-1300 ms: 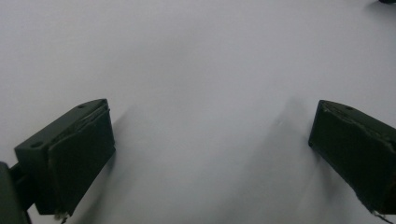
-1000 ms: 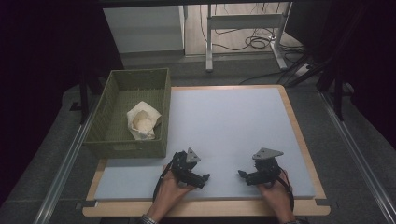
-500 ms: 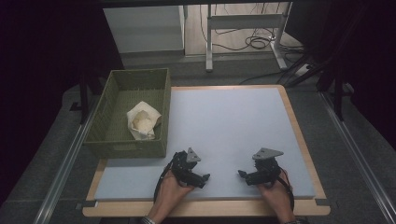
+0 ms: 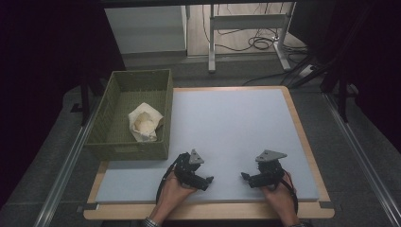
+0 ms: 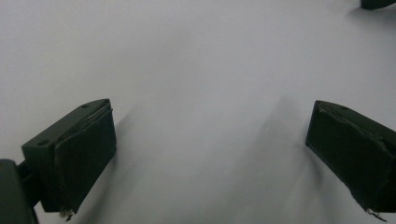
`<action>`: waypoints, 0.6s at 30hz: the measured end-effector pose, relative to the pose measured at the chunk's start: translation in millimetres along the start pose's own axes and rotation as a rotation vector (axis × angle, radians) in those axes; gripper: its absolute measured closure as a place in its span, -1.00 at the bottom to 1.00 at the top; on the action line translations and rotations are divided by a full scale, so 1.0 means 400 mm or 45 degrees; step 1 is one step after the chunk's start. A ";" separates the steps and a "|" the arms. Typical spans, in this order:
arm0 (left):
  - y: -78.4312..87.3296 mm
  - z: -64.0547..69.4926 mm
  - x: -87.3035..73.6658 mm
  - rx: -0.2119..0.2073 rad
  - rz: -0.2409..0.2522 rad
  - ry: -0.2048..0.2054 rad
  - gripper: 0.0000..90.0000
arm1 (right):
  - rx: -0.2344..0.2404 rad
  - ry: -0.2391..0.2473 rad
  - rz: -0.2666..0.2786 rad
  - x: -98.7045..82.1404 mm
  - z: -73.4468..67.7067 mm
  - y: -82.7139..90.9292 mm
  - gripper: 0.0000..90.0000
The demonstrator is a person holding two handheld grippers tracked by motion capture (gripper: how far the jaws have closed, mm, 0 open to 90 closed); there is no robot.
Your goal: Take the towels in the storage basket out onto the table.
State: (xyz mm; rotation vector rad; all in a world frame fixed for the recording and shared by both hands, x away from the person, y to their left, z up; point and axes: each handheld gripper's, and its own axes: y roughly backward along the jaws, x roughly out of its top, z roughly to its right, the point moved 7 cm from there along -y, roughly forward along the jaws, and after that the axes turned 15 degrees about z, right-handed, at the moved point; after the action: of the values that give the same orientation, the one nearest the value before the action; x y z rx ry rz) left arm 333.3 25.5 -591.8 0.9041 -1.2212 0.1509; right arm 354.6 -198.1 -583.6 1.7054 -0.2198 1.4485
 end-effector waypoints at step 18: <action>0.004 0.016 0.076 -0.073 0.017 -0.037 -0.96 | -0.002 0.004 0.001 0.000 0.000 0.000 -0.81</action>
State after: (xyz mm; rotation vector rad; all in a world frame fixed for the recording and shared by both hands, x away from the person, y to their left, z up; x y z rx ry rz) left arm 339.0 11.5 -564.6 0.8513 -1.2528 0.1129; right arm 354.5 -198.2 -583.5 1.7018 -0.2199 1.4514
